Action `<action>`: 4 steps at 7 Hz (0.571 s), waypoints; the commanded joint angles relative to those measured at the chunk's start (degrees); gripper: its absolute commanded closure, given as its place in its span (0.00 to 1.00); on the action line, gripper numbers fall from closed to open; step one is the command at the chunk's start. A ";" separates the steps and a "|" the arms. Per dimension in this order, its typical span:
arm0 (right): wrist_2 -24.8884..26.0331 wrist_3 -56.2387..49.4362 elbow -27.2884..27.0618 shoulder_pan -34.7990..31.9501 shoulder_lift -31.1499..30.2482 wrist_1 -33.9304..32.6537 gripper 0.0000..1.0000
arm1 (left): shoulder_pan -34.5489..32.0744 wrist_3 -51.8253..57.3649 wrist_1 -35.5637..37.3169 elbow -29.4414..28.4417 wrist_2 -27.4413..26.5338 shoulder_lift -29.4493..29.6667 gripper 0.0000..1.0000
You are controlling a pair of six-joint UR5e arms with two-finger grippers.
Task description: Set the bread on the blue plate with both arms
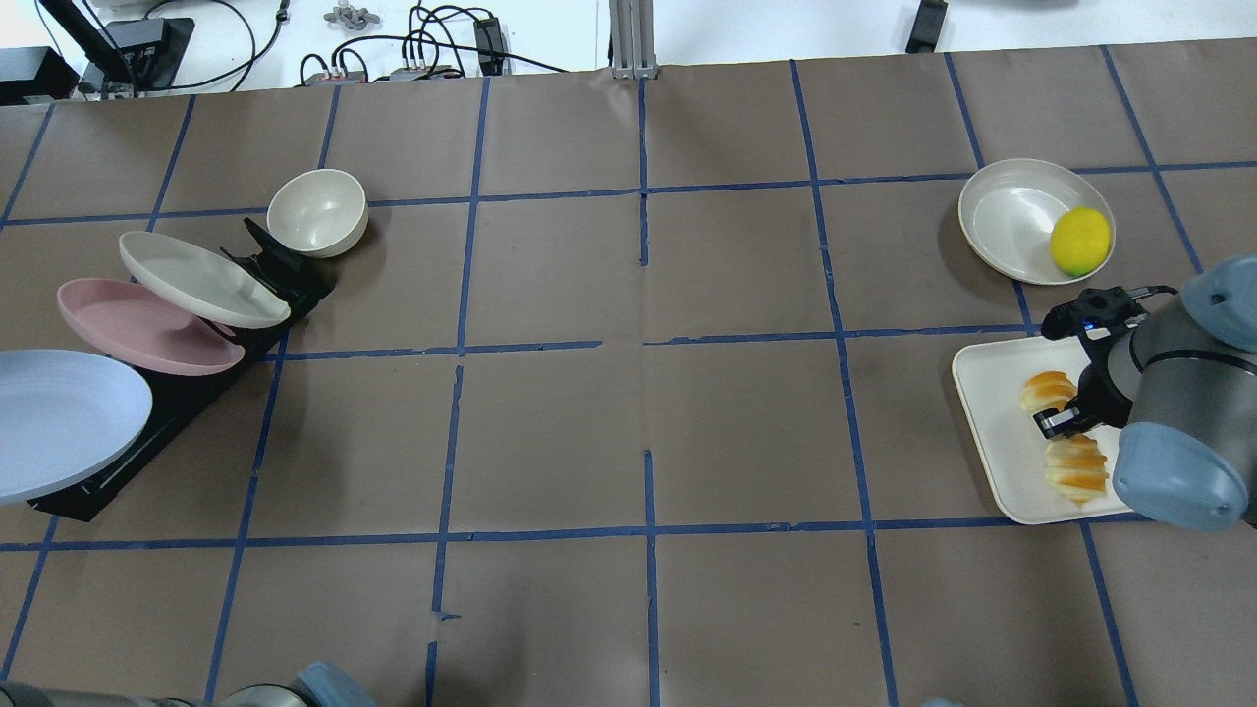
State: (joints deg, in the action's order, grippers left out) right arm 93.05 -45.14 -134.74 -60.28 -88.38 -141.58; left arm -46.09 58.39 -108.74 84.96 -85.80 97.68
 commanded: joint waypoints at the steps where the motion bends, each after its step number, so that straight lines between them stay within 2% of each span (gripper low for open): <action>1: 0.02 1.10 2.01 -0.37 -10.01 7.93 0.94 | -13.34 -15.32 1.67 1.09 7.52 -0.22 0.99; 3: 0.20 3.98 8.31 -0.80 -16.80 21.27 0.93 | -28.20 -34.47 10.97 1.61 8.45 2.06 0.99; 4: 0.20 6.53 11.66 -2.72 -18.31 27.17 0.93 | -34.62 -44.14 15.71 2.22 8.28 3.90 0.99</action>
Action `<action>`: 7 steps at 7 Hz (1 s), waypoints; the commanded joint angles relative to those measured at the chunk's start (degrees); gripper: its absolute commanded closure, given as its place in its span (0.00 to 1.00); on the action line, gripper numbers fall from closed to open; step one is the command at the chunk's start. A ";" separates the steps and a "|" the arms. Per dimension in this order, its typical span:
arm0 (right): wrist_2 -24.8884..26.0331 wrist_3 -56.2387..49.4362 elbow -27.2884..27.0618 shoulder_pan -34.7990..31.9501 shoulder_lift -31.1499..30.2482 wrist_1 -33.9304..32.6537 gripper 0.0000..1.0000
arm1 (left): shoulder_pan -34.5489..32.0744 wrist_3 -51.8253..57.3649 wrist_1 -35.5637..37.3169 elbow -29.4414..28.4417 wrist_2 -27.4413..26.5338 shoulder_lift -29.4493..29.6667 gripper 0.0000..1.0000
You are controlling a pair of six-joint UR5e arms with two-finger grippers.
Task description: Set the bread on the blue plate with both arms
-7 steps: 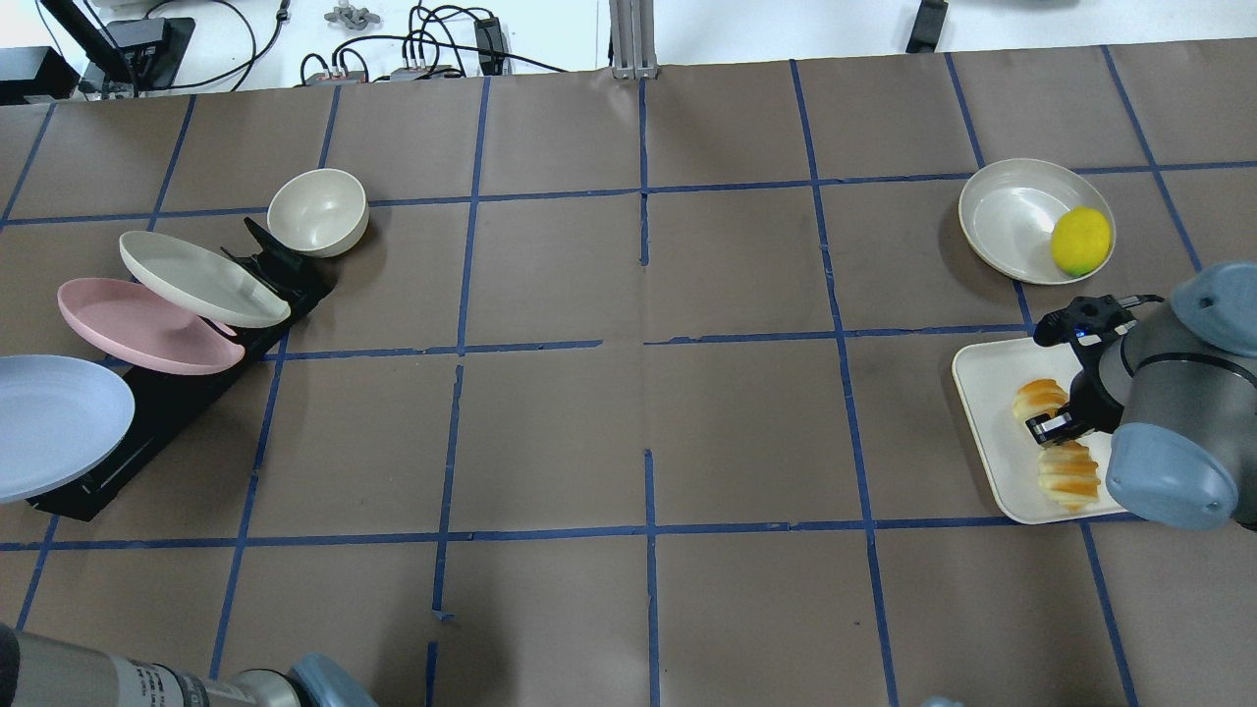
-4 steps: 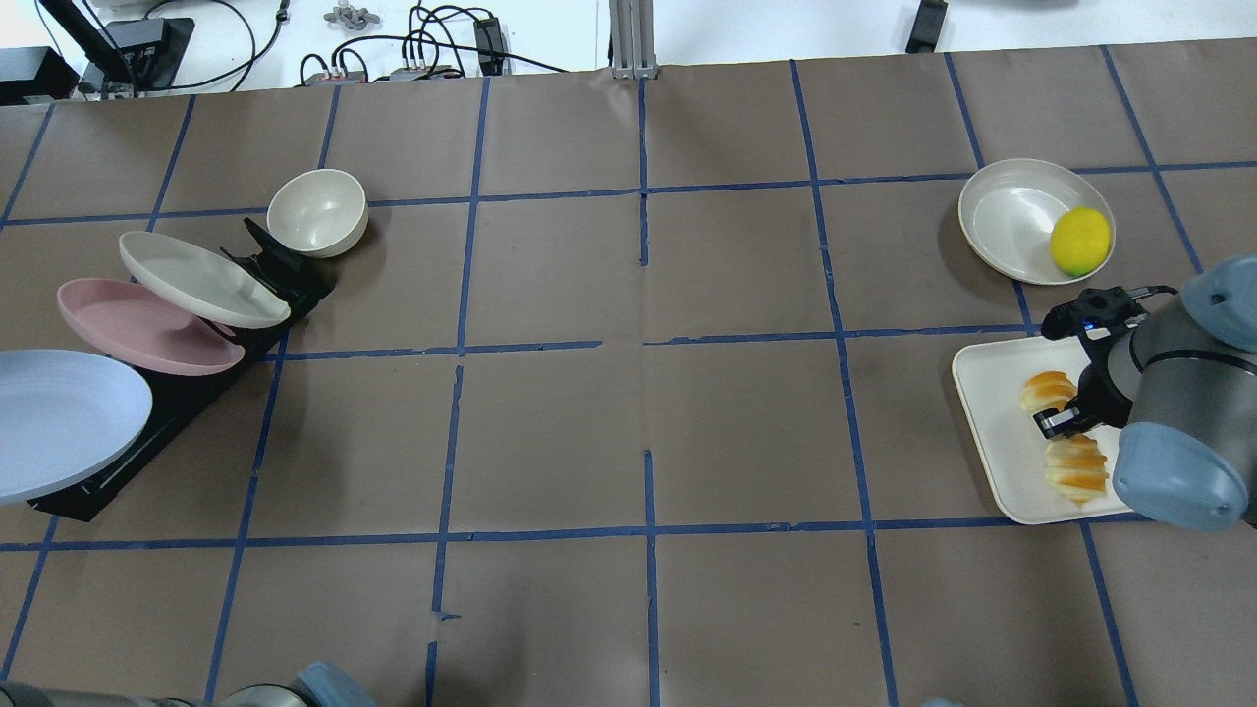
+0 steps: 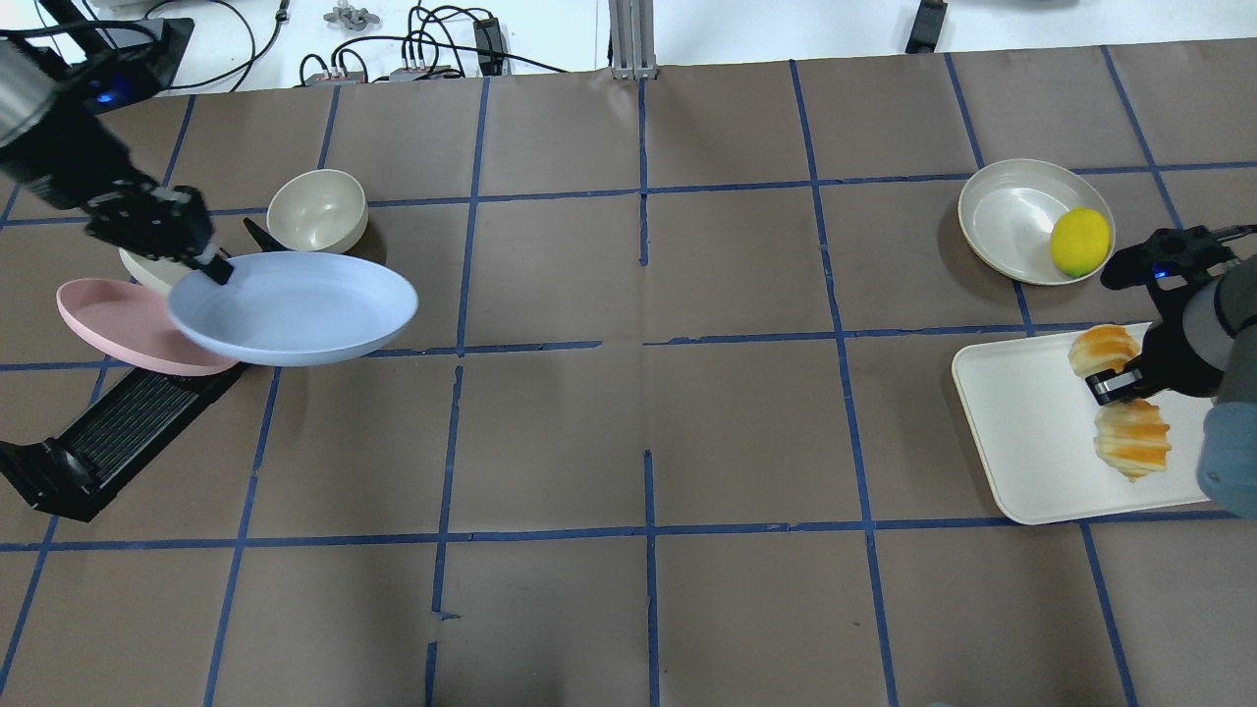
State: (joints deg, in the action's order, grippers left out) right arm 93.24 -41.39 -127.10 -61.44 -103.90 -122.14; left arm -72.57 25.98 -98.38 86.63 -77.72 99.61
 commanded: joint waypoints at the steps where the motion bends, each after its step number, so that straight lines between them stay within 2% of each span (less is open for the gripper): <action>1: 1.49 6.81 8.23 -5.49 -2.89 12.41 0.93 | -13.33 -19.75 10.62 2.74 -0.06 1.56 0.99; 3: 1.24 14.03 17.37 -12.09 -1.40 23.57 0.98 | -18.20 -30.07 19.41 7.57 0.11 2.43 0.99; 5: 0.80 18.42 23.54 -15.53 2.11 28.95 0.98 | -21.63 -34.05 34.75 14.24 0.37 4.26 0.98; 6: 0.89 20.89 28.35 -18.16 4.99 31.94 0.98 | -23.73 -36.85 41.54 15.58 0.37 6.89 0.98; 7: 1.24 22.74 34.41 -20.97 8.85 35.54 0.98 | -26.10 -39.84 42.65 14.98 0.37 8.48 0.98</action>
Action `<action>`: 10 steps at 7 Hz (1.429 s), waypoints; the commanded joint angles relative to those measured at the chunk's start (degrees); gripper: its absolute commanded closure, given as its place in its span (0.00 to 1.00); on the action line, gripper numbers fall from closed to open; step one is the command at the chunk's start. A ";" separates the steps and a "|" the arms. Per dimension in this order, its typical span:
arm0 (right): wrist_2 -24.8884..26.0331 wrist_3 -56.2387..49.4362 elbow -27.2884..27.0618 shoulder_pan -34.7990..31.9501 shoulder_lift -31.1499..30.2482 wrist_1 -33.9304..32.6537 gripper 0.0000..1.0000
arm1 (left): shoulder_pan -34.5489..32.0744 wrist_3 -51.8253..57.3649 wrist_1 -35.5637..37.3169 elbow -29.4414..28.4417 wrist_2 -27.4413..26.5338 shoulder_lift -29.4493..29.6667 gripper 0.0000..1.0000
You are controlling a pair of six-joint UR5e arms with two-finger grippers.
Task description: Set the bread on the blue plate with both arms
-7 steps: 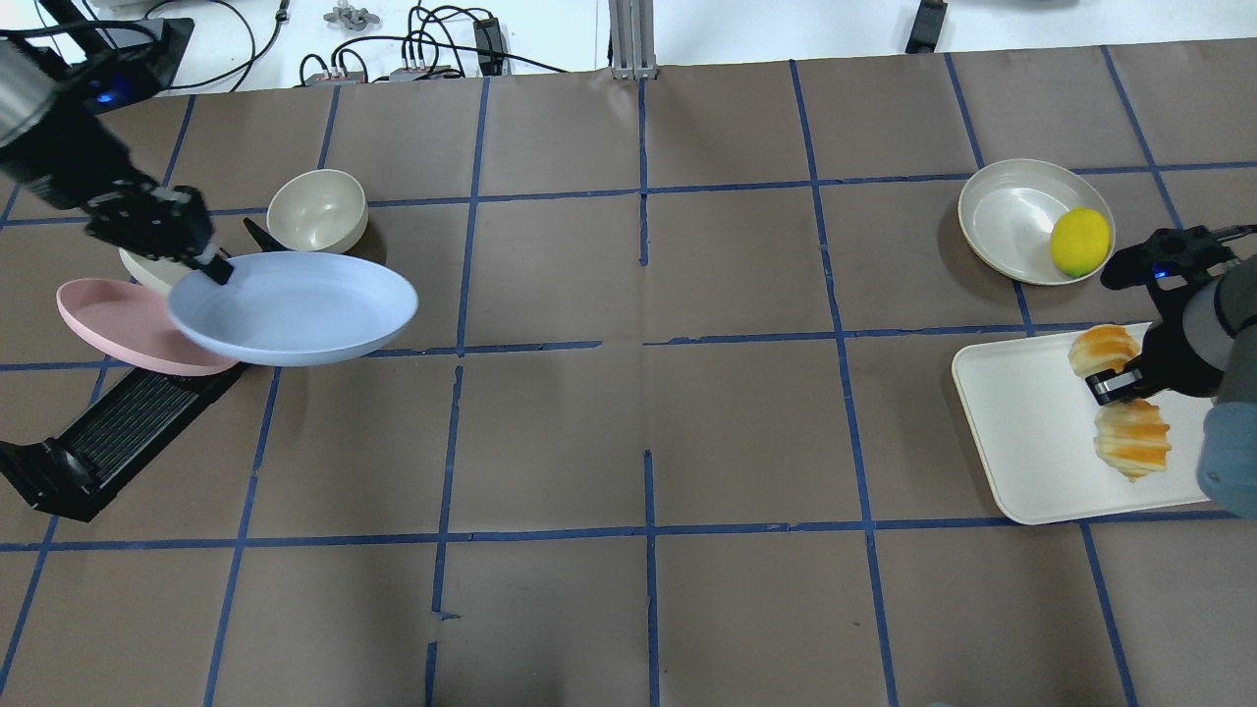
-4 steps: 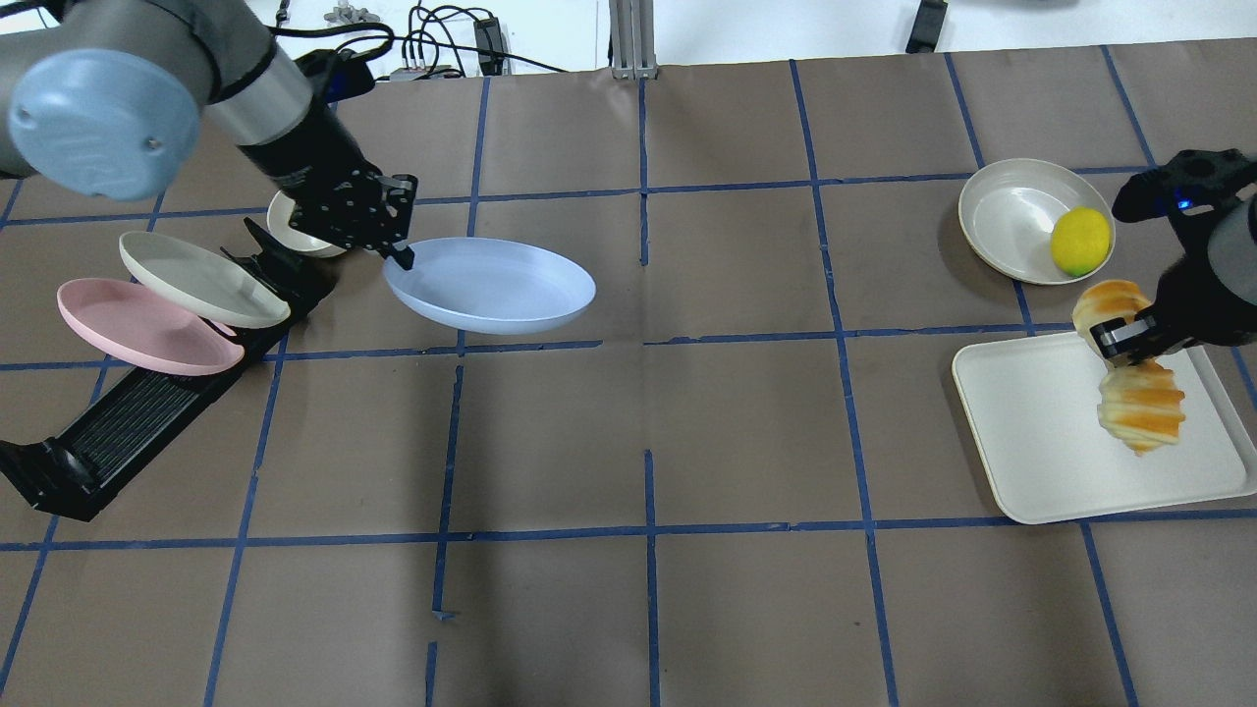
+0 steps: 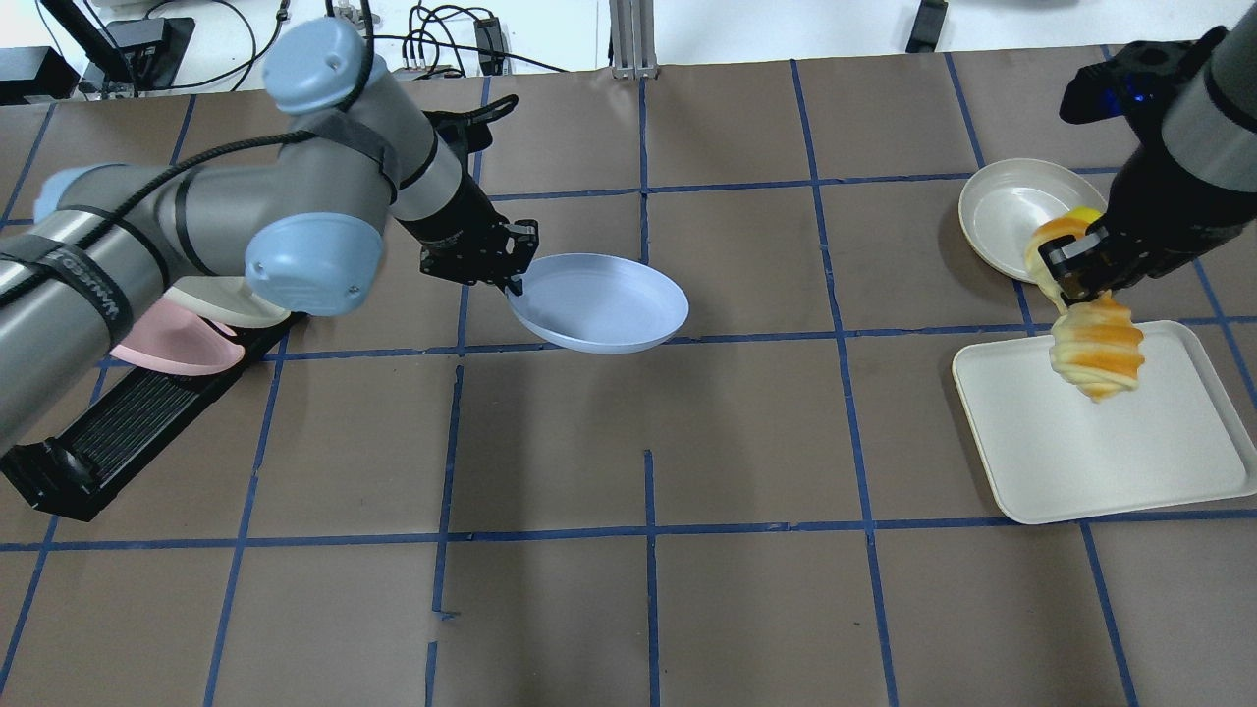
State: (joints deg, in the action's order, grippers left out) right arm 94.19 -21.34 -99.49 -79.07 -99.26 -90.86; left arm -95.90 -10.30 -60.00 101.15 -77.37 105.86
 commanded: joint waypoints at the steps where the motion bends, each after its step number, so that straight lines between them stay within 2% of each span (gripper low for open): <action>1: -0.05 6.45 11.90 -6.07 7.82 8.38 0.98 | -4.02 -6.37 8.37 1.32 0.03 3.12 0.98; 2: -0.75 15.80 12.73 -9.49 9.33 8.42 0.98 | -4.56 -6.14 9.98 2.20 -0.32 3.65 0.75; 3: -0.76 24.16 12.31 -13.96 10.39 7.90 0.98 | -4.56 -6.23 11.91 3.25 -0.32 4.00 0.01; 4: -0.85 27.03 12.39 -16.44 11.36 7.28 0.97 | -3.87 -5.79 14.45 3.61 -0.23 4.79 0.00; 5: -1.37 28.71 12.30 -16.81 11.72 7.10 0.97 | -2.90 -3.79 13.34 1.44 -0.15 6.80 0.00; 6: -4.68 30.99 11.78 -16.82 11.72 7.19 0.97 | -0.46 0.24 4.02 -1.54 -0.84 6.82 0.00; 8: -6.30 32.41 8.62 -17.08 11.19 4.66 0.97 | 0.71 3.09 -15.05 -14.95 -6.28 7.52 0.00; 9: -6.30 35.98 7.57 -19.69 11.54 2.81 0.97 | 0.63 3.09 -24.45 -22.07 -8.39 7.00 0.00; 10: -6.30 40.80 5.21 -22.94 13.20 -5.04 0.97 | 0.80 3.09 -32.99 -28.67 -10.84 6.82 0.00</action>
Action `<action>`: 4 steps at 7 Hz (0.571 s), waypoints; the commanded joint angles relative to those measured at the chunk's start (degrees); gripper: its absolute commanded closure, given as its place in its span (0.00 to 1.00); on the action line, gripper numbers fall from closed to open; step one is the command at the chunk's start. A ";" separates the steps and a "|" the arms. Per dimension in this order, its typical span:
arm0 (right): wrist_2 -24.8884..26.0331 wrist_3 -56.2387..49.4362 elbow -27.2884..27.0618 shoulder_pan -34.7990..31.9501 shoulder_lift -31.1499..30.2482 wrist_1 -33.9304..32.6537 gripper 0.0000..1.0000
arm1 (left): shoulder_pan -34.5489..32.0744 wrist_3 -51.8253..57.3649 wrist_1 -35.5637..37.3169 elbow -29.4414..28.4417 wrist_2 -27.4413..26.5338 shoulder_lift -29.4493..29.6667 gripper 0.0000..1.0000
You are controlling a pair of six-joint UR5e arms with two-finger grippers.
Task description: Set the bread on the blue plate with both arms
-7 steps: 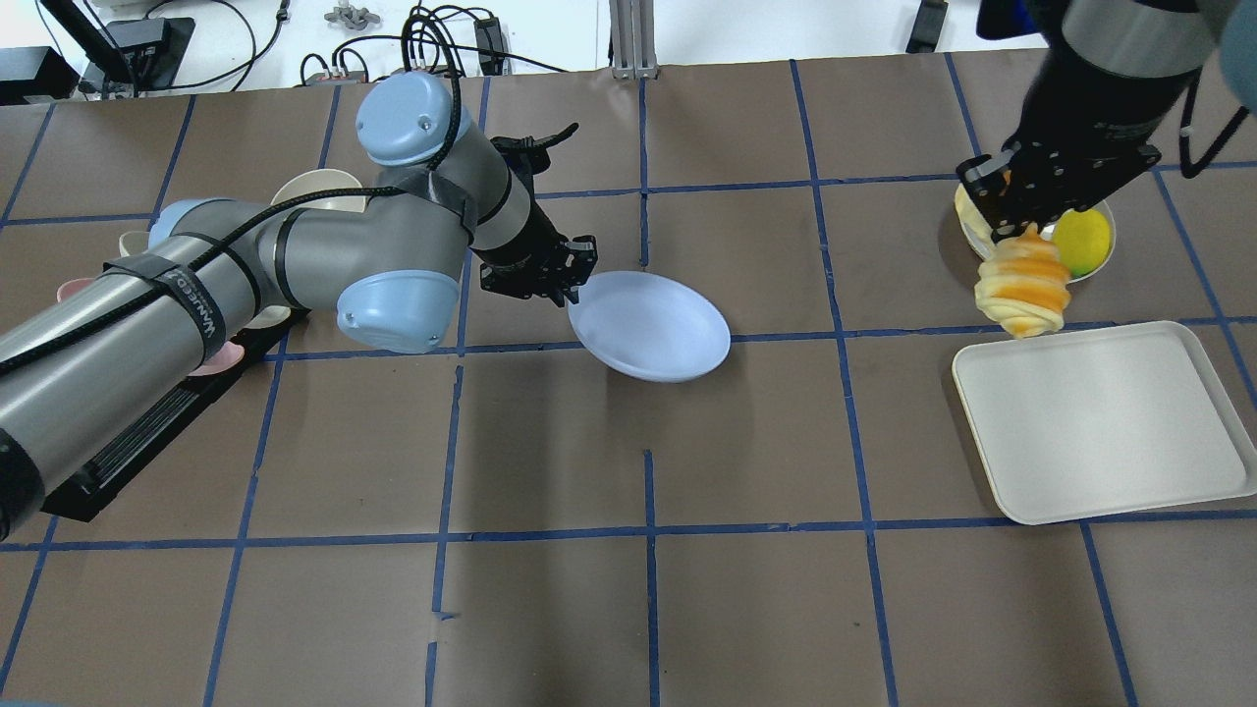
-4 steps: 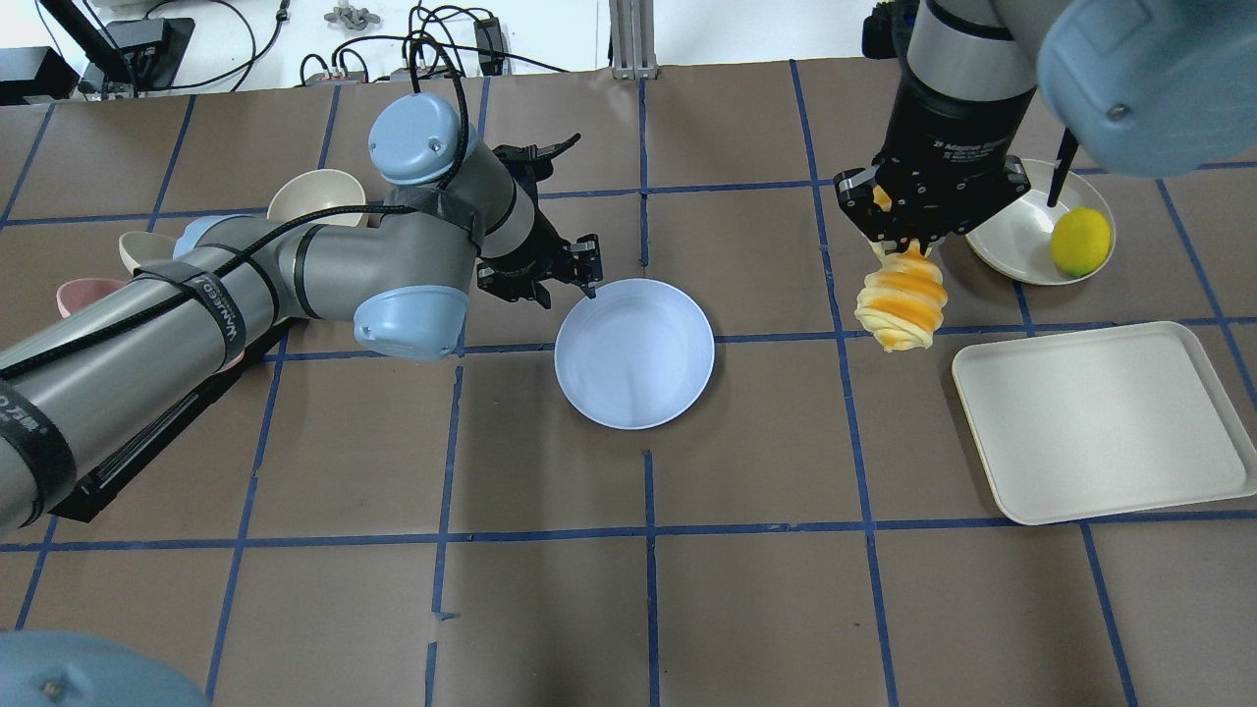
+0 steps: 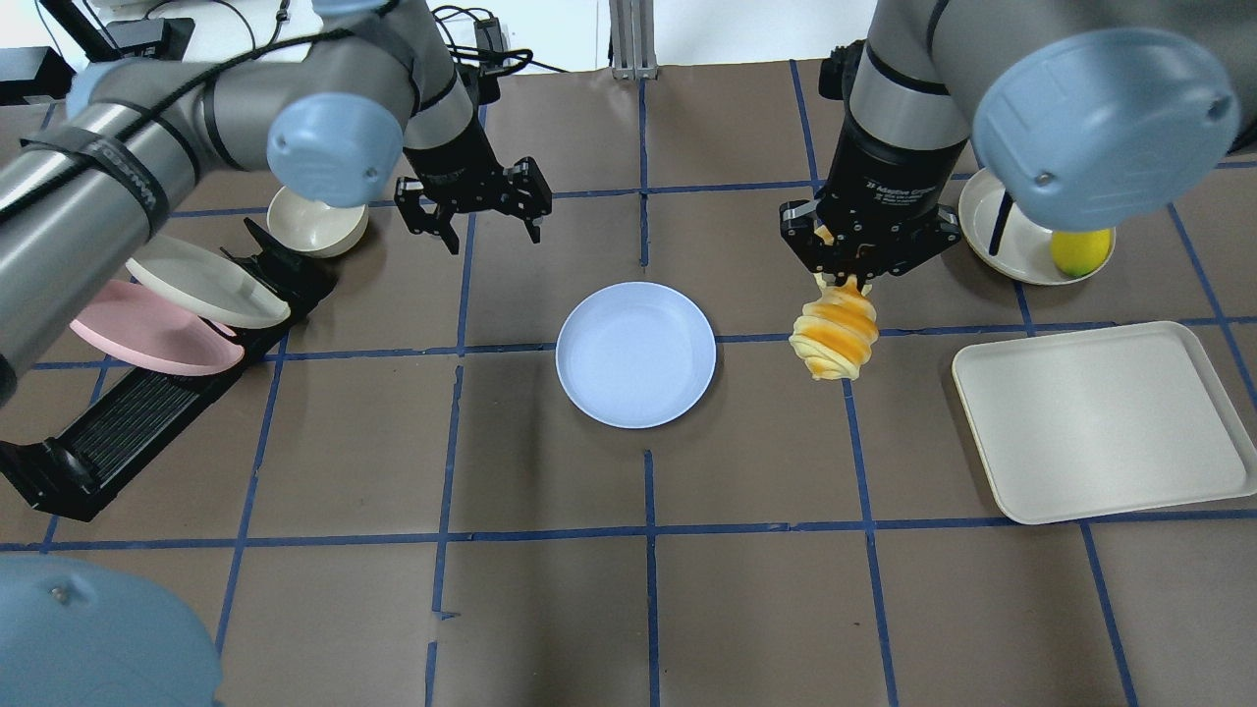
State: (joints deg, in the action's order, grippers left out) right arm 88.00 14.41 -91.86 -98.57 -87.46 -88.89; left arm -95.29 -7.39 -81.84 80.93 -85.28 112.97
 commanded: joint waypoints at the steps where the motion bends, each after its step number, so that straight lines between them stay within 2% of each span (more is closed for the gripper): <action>1: -0.02 8.75 -5.49 -6.43 2.81 -13.17 0.97 | 0.89 0.27 -18.11 -13.38 -6.01 0.23 0.00; 3: 1.12 10.46 -10.08 -9.10 5.45 -24.95 0.97 | 1.77 0.61 -18.27 -16.94 -5.69 0.59 0.00; 4: 1.12 10.55 -10.36 -9.27 7.72 -28.58 0.97 | 1.86 0.62 -18.27 -17.29 -5.78 0.50 0.00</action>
State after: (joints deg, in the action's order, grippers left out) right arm 88.95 24.47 -100.95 -107.21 -82.16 -111.80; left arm -93.63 -6.88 -99.79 64.80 -90.95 113.63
